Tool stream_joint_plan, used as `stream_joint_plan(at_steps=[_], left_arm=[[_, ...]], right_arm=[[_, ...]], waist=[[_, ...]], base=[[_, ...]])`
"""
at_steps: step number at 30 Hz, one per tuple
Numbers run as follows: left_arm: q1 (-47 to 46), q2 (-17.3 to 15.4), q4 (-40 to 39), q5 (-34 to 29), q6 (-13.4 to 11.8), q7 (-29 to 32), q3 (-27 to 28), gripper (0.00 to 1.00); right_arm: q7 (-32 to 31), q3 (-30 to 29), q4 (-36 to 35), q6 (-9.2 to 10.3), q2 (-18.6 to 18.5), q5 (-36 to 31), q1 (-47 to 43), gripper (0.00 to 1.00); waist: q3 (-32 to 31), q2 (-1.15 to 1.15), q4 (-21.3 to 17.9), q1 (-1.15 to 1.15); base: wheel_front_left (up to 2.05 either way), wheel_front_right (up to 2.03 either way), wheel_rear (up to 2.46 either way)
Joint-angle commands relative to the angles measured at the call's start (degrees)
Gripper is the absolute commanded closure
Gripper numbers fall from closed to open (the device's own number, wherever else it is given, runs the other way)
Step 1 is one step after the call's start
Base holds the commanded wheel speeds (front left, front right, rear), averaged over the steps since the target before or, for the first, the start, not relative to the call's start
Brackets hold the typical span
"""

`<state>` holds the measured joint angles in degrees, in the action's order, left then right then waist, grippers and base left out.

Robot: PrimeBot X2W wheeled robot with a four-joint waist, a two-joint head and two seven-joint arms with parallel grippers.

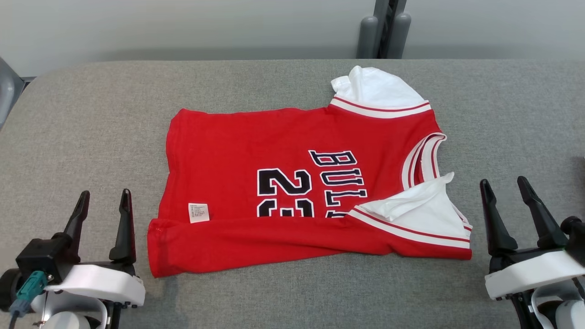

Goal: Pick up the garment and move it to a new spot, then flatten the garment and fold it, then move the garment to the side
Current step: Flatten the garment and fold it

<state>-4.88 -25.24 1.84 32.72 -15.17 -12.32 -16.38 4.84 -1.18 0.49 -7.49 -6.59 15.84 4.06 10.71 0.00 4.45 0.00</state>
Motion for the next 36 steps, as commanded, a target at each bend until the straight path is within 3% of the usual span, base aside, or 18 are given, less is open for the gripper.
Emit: stream_joint_plan(at_steps=[1,10,26,27,28,30,36], left_arm=[[-0.11,-0.06,0.57,0.41,0.47,0.10,-0.36,0.00],[2.34,3.33,5.28,2.83,2.10,2.20,-3.92,0.00],[0.12,6.33,17.85,10.71,8.26,10.20,-5.80,0.00],[-0.21,6.33,18.10,10.94,8.66,10.76,-5.95,0.25],[-0.46,6.52,18.24,11.60,9.24,11.50,-6.19,1.00],[-0.46,6.62,18.43,12.17,10.02,12.55,-6.51,1.00],[-1.59,5.88,16.25,12.60,10.45,12.22,-5.93,1.00]], right_arm=[[-0.53,0.16,0.43,-0.01,-0.51,-0.28,-0.69,0.00],[-2.39,1.56,5.95,-0.01,-0.27,0.30,-1.96,0.00],[-4.97,5.26,13.45,-0.01,-1.40,2.73,1.04,0.00],[-5.42,5.67,13.73,-0.01,-1.51,3.13,1.31,0.13],[-5.79,5.86,13.84,-0.01,-1.55,3.44,1.57,0.51],[-6.36,6.25,14.15,-0.01,-1.74,4.09,2.00,1.00],[-6.50,5.92,12.15,0.01,-2.30,6.72,3.00,1.00]], waist=[[0.25,0.00,-0.04,0.00],[3.14,0.00,-0.10,0.00],[6.96,0.00,0.34,0.00],[7.12,0.00,0.28,0.00],[7.22,0.00,0.23,0.00],[7.36,0.00,0.08,0.00],[7.36,0.00,-0.21,0.00]], base=[[0.00,0.00,0.00],[0.00,0.00,0.00],[0.00,0.00,0.00],[0.00,0.00,0.00],[0.00,0.00,0.00],[0.00,0.00,0.00],[0.00,0.00,0.00]])
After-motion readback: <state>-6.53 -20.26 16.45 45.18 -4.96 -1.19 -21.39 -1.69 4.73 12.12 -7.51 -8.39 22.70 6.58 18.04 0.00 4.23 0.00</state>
